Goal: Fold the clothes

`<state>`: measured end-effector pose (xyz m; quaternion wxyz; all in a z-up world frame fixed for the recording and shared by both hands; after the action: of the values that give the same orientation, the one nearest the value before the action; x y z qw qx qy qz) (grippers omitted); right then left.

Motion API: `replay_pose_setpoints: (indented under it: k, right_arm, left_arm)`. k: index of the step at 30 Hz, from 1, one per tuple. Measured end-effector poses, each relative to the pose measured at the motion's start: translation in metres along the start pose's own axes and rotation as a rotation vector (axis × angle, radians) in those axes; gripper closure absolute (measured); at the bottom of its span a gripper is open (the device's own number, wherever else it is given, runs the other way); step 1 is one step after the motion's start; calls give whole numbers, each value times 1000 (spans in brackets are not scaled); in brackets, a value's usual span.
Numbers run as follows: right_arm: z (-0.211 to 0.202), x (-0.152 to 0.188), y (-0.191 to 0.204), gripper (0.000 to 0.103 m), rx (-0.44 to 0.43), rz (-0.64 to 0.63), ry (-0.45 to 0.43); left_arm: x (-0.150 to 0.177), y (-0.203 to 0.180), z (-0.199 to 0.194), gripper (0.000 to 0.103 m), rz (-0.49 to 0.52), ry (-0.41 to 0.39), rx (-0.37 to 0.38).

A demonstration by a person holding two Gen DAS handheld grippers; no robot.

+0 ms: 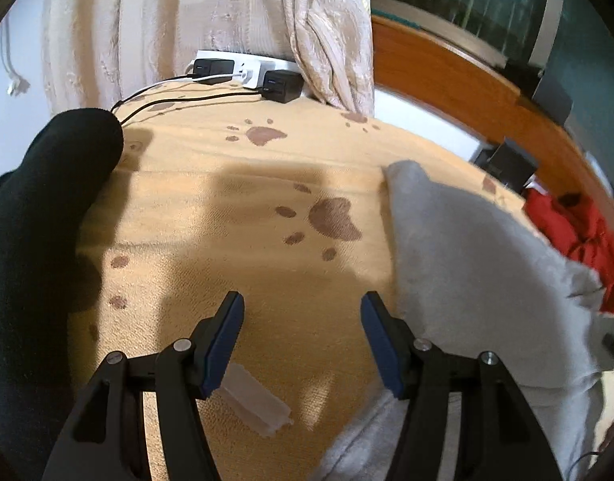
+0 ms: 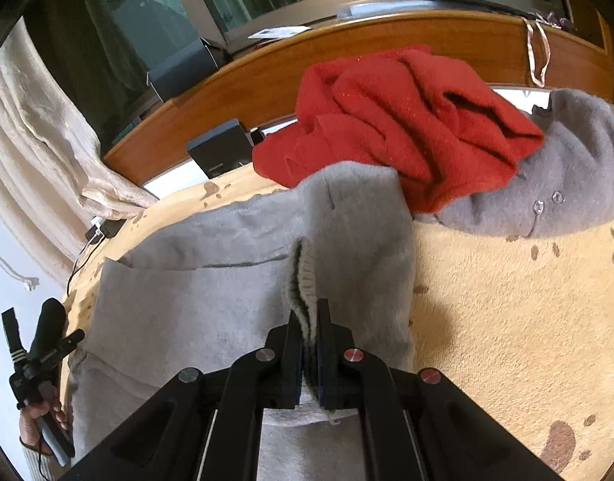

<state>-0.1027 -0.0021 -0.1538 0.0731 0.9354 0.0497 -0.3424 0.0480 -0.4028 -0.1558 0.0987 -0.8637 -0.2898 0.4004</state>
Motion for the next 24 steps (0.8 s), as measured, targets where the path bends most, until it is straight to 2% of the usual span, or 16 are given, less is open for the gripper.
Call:
replay_pose_setpoints:
  k: [2, 5, 7, 8, 11, 12, 14, 15, 16, 19, 22, 24]
  right_arm:
    - [0, 0, 1, 98, 0, -5, 0]
    - [0, -1, 2, 98, -4, -8, -2]
    - [2, -3, 1, 97, -11, 7, 1]
    - [3, -3, 0, 97, -14, 18, 2]
    - [1, -6, -4, 94, -12, 44, -15]
    - [-1, -8, -5, 88, -6, 51, -30]
    - [-7, -11, -8, 66, 6, 65, -59]
    - [-10, -13, -9, 38, 12, 72, -74]
    - [-12, -14, -11, 19, 18, 79, -89]
    - [-21, -19, -14, 18, 36, 100, -133]
    - [-29, -24, -18, 18, 55, 121, -177]
    - [-34, -26, -18, 18, 59, 123, -200]
  left_arm:
    - [-2, -10, -5, 38, 1, 8, 98]
    - [-2, -34, -14, 36, 10, 52, 293]
    - [1, -49, -18, 35, 65, 86, 344]
    - [2, -57, -20, 35, 115, 98, 347]
    - [10, -73, -23, 35, 420, 82, 135]
    - [13, -78, -24, 35, 512, 76, 64]
    - [17, -79, -20, 35, 604, 76, -15]
    - [19, -78, -18, 35, 640, 84, -60]
    - [21, -77, -15, 35, 671, 91, -103]
    - [24, -69, -10, 35, 724, 107, -209]
    - [26, -68, -6, 34, 737, 112, -214]
    - [30, -71, -5, 34, 753, 126, -190]
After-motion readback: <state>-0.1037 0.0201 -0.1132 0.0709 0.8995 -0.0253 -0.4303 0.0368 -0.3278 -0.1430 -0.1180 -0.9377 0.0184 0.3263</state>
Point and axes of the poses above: each gripper's, at about its wrist camera, not at the fingertips, and z roughly the way its jaws point, y to its left, x to its underside, the point moved 8 cm from there along z, roughly the way its jaws point, and after that the axes turned 15 degrees about x, right-handed, at the moved point
